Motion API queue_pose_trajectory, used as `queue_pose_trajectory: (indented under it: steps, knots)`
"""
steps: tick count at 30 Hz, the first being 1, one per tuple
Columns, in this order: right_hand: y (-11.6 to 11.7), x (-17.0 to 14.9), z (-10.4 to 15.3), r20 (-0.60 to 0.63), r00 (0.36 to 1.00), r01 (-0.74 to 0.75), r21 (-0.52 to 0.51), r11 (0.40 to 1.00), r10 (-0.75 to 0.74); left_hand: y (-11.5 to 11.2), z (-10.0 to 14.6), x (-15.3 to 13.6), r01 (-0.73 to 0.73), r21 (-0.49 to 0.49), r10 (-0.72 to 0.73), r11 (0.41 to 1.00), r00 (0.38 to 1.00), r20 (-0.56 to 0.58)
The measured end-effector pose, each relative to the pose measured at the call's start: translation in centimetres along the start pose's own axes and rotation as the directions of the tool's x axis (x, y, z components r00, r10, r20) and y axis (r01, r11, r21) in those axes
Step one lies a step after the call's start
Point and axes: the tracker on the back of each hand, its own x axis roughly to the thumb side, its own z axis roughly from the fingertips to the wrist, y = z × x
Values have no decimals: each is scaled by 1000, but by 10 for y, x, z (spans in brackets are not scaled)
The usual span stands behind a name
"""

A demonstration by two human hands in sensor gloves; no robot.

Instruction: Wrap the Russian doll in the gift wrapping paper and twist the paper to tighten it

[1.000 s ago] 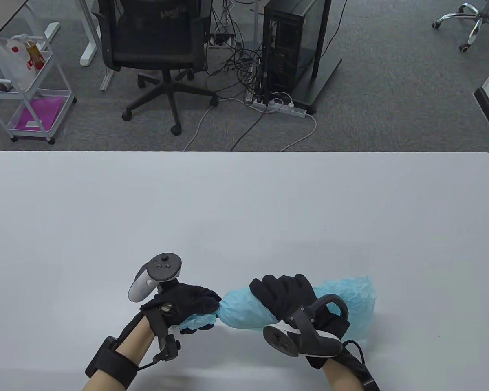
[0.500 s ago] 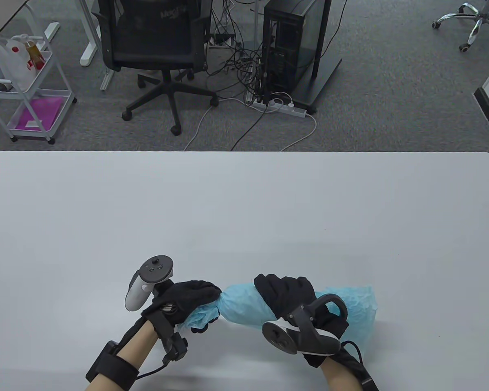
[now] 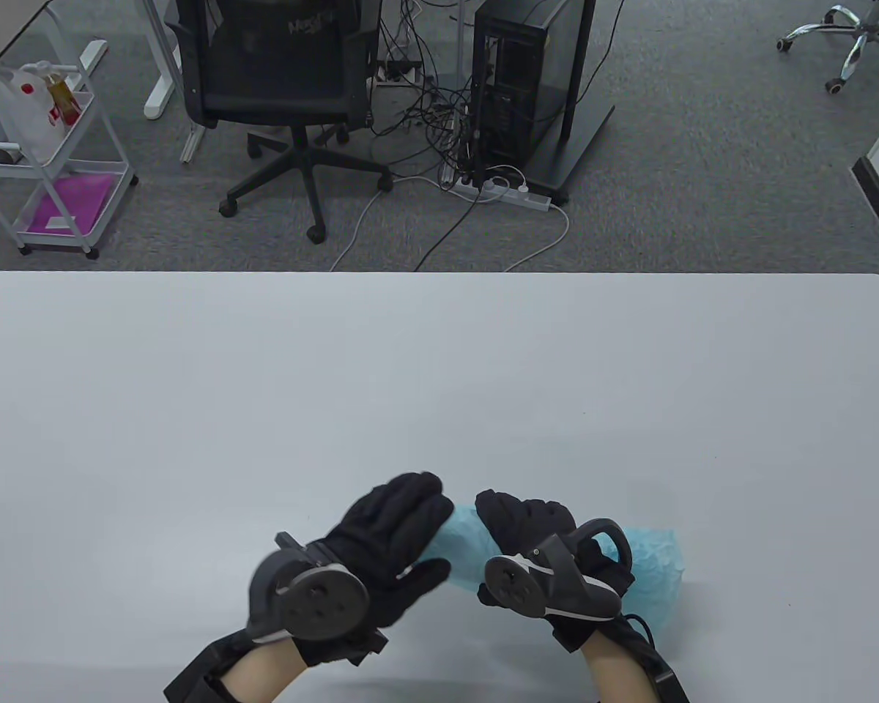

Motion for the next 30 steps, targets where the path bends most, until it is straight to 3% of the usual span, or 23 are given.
queue_pose_trajectory:
  steps: [2, 5, 7, 9, 11, 16, 18, 20, 22, 26, 30]
  knots:
    - [-1, -1, 2, 2, 1000, -11, -23, 1000, 11, -8, 4, 26, 59, 4, -59, 998, 995, 81]
    - [-3, -3, 3, -21, 1000, -22, -24, 999, 21, -2, 12, 40, 138, 97, -141, 986, 990, 20]
    - [-3, -6, 3, -34, 999, 3, -33, 999, -4, 6, 12, 42, 89, 104, -90, 991, 996, 2]
    - [-4, -9, 3, -31, 998, 61, -41, 997, -62, 8, 8, 40, 99, 25, -98, 995, 994, -41]
    - [-6, -9, 3, -13, 993, 116, -44, 992, -117, 2, 2, 31, 202, -92, -208, 975, 976, -63]
    - [-18, 4, 3, 48, 987, 158, -83, 984, -154, -38, -3, 7, 307, -259, -338, 916, 937, -85]
    - [-19, 9, 2, 63, 989, 135, -74, 988, -130, -46, 1, 8, 460, -200, -479, 865, 876, -58]
    - [-17, 13, 0, 94, 975, 205, -54, 977, -199, -54, 6, 14, 674, -134, -682, 727, 731, -18]
    - [-16, 15, -1, 106, 969, 230, -40, 972, -225, -55, 8, 15, 743, -88, -747, 663, 664, -19]
    - [-14, 17, -2, 114, 959, 264, -34, 964, -259, -52, 7, 9, 696, -91, -701, 712, 712, -38]
    - [-12, 20, -1, 94, 966, 249, -78, 965, -241, -48, 4, 2, 694, -98, -700, 713, 712, -53]
